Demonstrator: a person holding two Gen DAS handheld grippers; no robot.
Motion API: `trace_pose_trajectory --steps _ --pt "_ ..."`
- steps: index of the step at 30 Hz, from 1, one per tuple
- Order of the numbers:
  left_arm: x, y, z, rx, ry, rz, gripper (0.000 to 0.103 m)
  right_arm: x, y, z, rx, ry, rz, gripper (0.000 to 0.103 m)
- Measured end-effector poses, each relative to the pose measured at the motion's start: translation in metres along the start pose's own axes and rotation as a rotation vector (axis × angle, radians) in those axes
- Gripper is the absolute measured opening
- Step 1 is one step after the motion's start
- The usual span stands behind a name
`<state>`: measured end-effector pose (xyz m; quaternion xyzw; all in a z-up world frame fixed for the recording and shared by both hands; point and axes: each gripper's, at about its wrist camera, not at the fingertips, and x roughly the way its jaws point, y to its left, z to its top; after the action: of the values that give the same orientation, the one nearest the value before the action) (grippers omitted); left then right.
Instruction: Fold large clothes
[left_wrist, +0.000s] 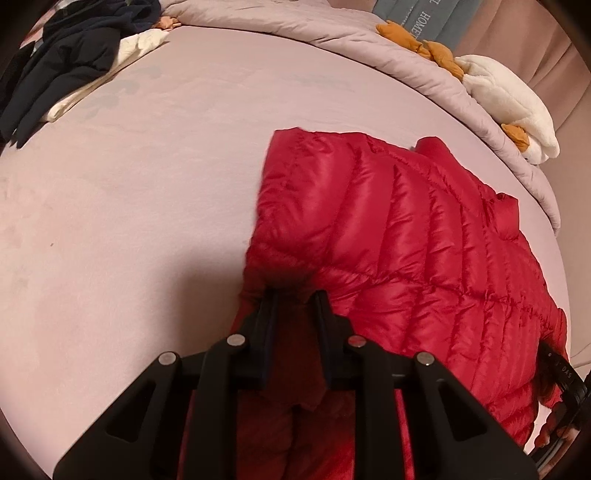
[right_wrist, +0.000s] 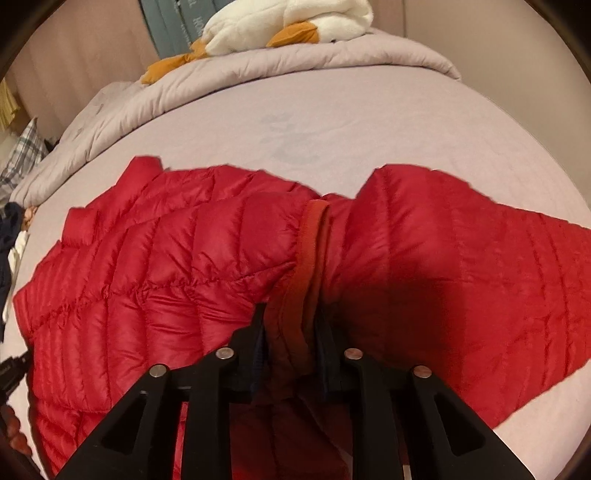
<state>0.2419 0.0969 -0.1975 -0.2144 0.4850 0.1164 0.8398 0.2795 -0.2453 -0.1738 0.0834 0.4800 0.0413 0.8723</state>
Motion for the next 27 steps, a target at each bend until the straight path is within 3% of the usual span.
trace_pose_trajectory --steps 5,8,9,12,14,20,22,24,27 --pt "-0.010 0.011 -0.006 -0.047 0.008 -0.006 0.023 -0.021 -0.007 -0.009 -0.017 -0.035 -0.030 0.035" --pt "-0.023 0.011 -0.010 -0.070 0.001 -0.004 0.021 -0.036 -0.013 -0.011 -0.024 -0.052 -0.073 0.056" --pt "-0.028 0.010 -0.011 -0.073 -0.002 -0.005 0.022 -0.044 -0.018 -0.013 -0.019 -0.062 -0.090 0.059" --pt "-0.044 0.006 -0.016 -0.068 -0.010 0.006 0.042 -0.061 -0.033 -0.014 0.005 -0.092 -0.122 0.060" --pt "-0.055 0.003 -0.019 -0.065 -0.025 -0.019 0.045 -0.072 -0.045 -0.014 0.025 -0.122 -0.168 0.063" --pt "-0.092 -0.017 -0.025 -0.031 -0.074 -0.087 0.074 -0.107 -0.111 -0.019 0.158 -0.184 -0.175 0.069" --pt "-0.108 -0.028 -0.029 -0.007 -0.100 -0.114 0.092 -0.117 -0.131 -0.022 0.214 -0.204 -0.178 0.075" --pt "-0.118 -0.041 -0.037 -0.001 -0.113 -0.161 0.100 -0.125 -0.159 -0.026 0.285 -0.214 -0.196 0.082" --pt "-0.123 -0.062 -0.052 0.053 -0.088 -0.247 0.102 -0.133 -0.198 -0.034 0.426 -0.224 -0.217 0.087"
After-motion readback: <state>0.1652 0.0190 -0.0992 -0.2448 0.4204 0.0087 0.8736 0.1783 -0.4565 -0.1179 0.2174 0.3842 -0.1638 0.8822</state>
